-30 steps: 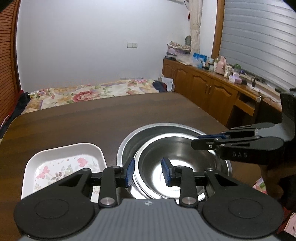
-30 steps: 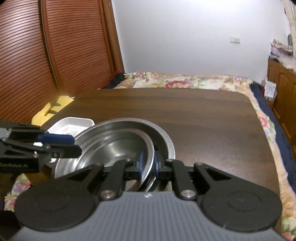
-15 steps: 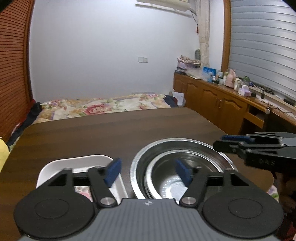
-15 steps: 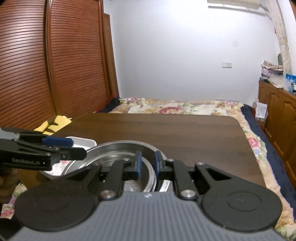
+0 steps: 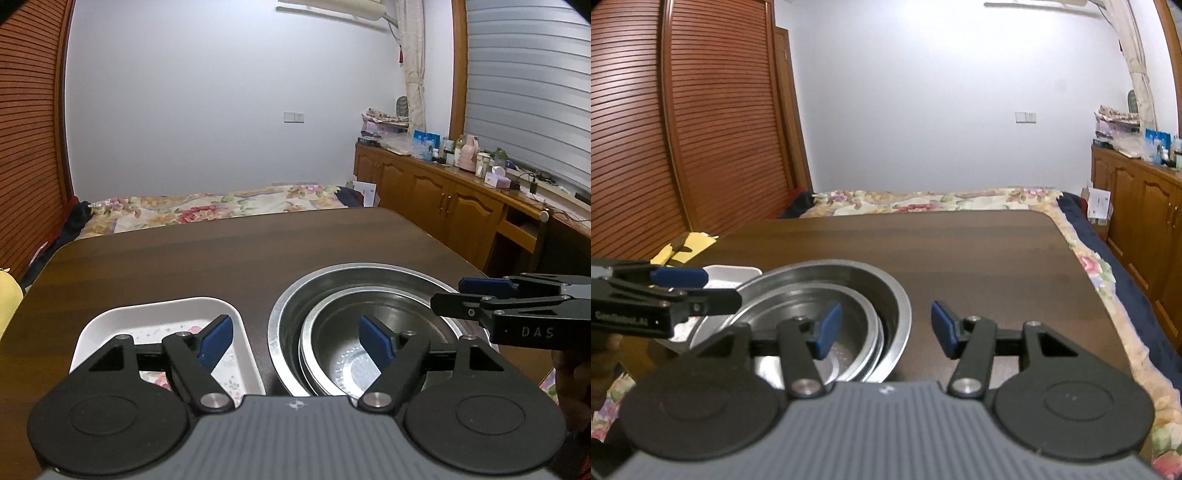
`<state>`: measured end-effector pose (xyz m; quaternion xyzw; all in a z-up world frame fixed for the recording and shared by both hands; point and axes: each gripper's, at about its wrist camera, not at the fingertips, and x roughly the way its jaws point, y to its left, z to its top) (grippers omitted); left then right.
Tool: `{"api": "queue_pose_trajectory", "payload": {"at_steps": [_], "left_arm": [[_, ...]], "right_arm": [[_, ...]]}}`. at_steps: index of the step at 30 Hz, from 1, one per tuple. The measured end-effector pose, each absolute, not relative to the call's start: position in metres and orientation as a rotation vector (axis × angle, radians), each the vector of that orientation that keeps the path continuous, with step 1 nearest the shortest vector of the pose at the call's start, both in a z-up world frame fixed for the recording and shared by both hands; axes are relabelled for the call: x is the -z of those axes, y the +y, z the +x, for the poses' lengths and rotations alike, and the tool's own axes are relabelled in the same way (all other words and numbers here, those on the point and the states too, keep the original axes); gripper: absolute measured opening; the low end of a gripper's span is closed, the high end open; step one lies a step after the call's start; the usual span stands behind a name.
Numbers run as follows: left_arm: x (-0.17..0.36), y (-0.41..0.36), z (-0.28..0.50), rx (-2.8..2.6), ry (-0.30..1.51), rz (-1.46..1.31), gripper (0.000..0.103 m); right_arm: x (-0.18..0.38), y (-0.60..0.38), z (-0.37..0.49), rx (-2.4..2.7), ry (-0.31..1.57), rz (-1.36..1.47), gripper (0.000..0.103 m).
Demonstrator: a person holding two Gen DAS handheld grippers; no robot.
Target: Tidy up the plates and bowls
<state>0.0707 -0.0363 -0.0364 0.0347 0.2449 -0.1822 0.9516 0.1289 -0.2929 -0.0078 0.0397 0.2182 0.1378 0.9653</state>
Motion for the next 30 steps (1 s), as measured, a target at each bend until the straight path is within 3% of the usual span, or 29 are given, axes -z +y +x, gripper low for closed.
{"api": "queue_pose_trajectory", "payload": {"at_steps": [4, 14, 18, 25, 30], "left_arm": [[0.04, -0.035, 0.071, 0.376, 0.512, 0.06, 0.077], [0.049, -0.036, 0.072, 0.407, 0.556, 0.059, 0.054], [0.053, -0.038, 0.075, 0.413, 0.578, 0.055, 0.053], [0.059, -0.042, 0.076, 0.43, 0.609, 0.059, 0.052], [0.059, -0.039, 0.075, 0.406, 0.605, 0.043, 0.038]], "right_arm": [[0.012, -0.293, 0.129, -0.283, 0.447, 0.103, 0.055], [0.021, -0.29, 0.131, -0.293, 0.473, 0.163, 0.055], [0.026, -0.289, 0.131, -0.306, 0.478, 0.178, 0.055], [0.029, -0.291, 0.131, -0.309, 0.48, 0.204, 0.048], [0.029, -0.289, 0.131, -0.317, 0.467, 0.198, 0.039]]}}
